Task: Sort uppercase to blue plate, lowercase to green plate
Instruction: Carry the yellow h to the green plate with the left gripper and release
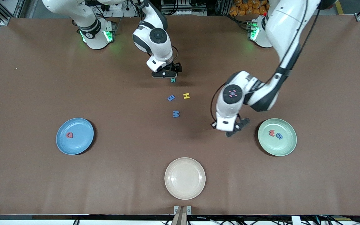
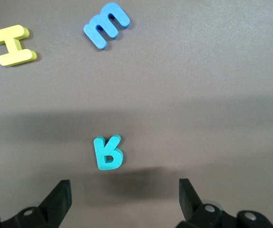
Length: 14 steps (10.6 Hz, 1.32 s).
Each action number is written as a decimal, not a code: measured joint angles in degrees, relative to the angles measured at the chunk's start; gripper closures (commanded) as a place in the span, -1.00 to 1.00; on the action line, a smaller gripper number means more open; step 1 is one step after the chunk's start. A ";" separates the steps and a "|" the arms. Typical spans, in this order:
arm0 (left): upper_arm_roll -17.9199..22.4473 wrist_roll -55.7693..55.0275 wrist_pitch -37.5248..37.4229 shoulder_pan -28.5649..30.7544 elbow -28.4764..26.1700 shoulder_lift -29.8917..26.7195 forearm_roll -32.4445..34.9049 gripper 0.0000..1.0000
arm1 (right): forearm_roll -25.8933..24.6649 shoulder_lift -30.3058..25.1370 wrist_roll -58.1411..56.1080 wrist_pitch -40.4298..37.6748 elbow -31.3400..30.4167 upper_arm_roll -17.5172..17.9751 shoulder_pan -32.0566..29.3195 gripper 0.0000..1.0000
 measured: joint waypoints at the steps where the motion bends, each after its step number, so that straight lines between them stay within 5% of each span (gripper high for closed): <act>1: 0.04 7.26 -1.48 2.41 0.01 -0.80 -0.32 1.00 | -0.01 0.67 0.13 0.42 0.33 0.00 0.00 -1.00; 6: 7.54 44.65 -8.15 5.91 -0.50 -3.81 -1.12 1.00 | -1.68 4.37 1.55 0.57 2.94 -0.09 0.11 -1.00; 10: 12.64 55.01 -7.26 6.31 -2.11 -1.58 -2.26 1.00 | -4.51 6.29 4.34 0.61 4.64 -0.97 0.14 -1.00; 11: 13.08 55.16 -6.54 6.31 -2.19 -0.56 -2.60 0.47 | -4.52 6.42 4.39 0.61 4.98 -1.06 0.14 -1.00; 12: 13.26 55.20 -5.87 6.31 -2.19 0.40 -2.78 -0.54 | -4.52 6.59 4.43 0.61 5.20 -1.14 0.14 -1.00; 13: 13.33 55.20 -5.27 6.31 -2.13 1.11 -2.82 -1.00 | -4.52 6.81 4.51 0.61 5.37 -1.19 0.15 -1.00; 14: 13.37 55.20 -5.07 6.31 -1.84 1.41 -2.88 -1.00 | -4.52 7.07 4.73 0.61 5.50 -1.19 0.25 -1.00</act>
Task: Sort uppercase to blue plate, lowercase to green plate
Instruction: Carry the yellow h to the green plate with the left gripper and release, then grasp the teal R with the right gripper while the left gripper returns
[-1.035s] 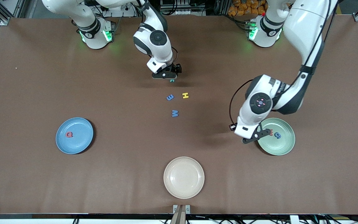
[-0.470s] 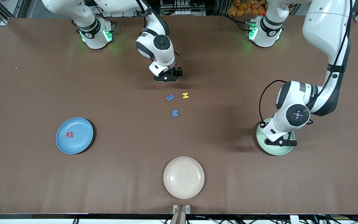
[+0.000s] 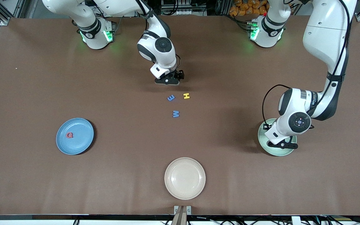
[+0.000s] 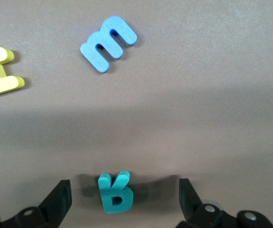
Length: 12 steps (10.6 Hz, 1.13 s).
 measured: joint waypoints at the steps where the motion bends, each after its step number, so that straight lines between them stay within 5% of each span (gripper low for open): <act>1: 0.00 0.00 0.02 -0.04 0.40 -0.02 -0.19 -1.00 | -0.01 0.29 0.24 0.00 0.13 -0.01 0.24 -0.93; 3: -0.19 0.19 -0.01 -0.84 1.69 -0.53 -1.50 -1.00 | -0.04 0.45 0.74 0.00 0.20 -0.03 0.71 0.75; 4: -0.48 0.67 -0.26 -2.04 2.03 -1.31 -2.24 -1.00 | -0.05 0.46 0.78 0.00 0.26 -0.04 0.74 1.00; 12: -9.31 -9.54 -2.22 -10.77 1.75 -3.48 -4.98 -1.00 | -2.19 -0.46 0.90 -0.97 1.38 -1.59 -0.44 1.00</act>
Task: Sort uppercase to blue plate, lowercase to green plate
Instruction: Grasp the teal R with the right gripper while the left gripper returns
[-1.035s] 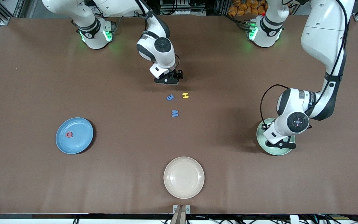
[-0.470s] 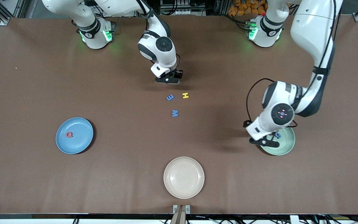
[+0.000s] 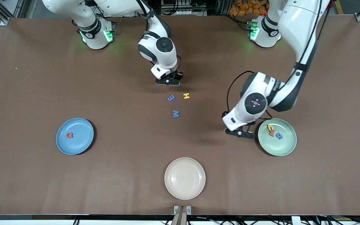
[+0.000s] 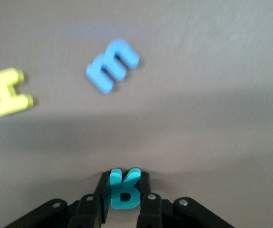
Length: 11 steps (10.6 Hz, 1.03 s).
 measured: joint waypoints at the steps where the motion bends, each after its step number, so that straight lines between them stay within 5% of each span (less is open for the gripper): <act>1: -0.62 -2.56 -0.01 -1.37 -0.05 0.07 -0.01 -1.00 | -1.25 -0.99 -0.54 -2.00 0.41 -0.25 -1.82 1.00; 5: -4.39 -13.37 1.98 -3.08 0.31 0.84 -1.58 -1.00 | -2.24 -6.61 -16.45 -11.14 0.76 -0.76 -13.41 1.00; 9: -4.98 -23.54 3.32 -13.48 7.76 5.29 -1.59 -1.00 | -2.33 -7.29 -40.44 -11.88 0.70 -1.51 -30.16 1.00; 11: -4.92 -22.53 6.33 -17.54 10.25 7.35 -0.05 -1.00 | -2.37 -7.28 -50.84 -11.88 0.70 -5.13 -32.86 1.00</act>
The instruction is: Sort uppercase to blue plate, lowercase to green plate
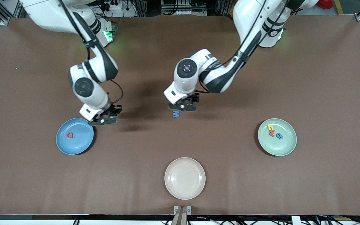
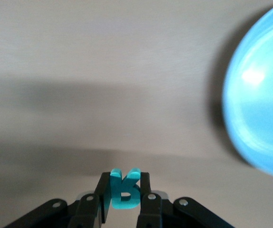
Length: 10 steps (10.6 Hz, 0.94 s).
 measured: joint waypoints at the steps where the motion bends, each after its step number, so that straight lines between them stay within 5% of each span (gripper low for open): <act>1: 0.00 2.78 2.22 -1.13 0.28 0.85 1.44 -1.00 | -0.03 0.00 -4.99 0.02 0.12 -2.53 -0.01 1.00; 5: 0.06 19.60 6.83 -2.58 0.62 4.96 1.94 -1.00 | -0.05 0.36 -23.14 0.20 3.53 -8.68 -3.04 1.00; 6: 0.07 23.23 6.89 -2.59 0.74 5.61 1.98 -1.00 | -0.05 1.00 -26.63 0.20 4.71 -9.07 -4.29 0.30; 7: 0.06 25.90 6.89 -2.71 0.77 6.16 1.98 -1.00 | -0.02 1.85 -29.11 0.20 5.90 -9.36 -5.32 -0.67; 8: 0.04 27.31 6.89 -3.09 0.79 6.75 1.98 -1.00 | 0.02 2.84 -30.23 0.20 6.93 -9.49 -6.16 -1.00; 10: 0.03 27.63 6.93 -4.44 0.93 7.65 1.98 -1.00 | 0.03 4.02 -30.34 0.20 7.86 -9.52 -6.54 -1.00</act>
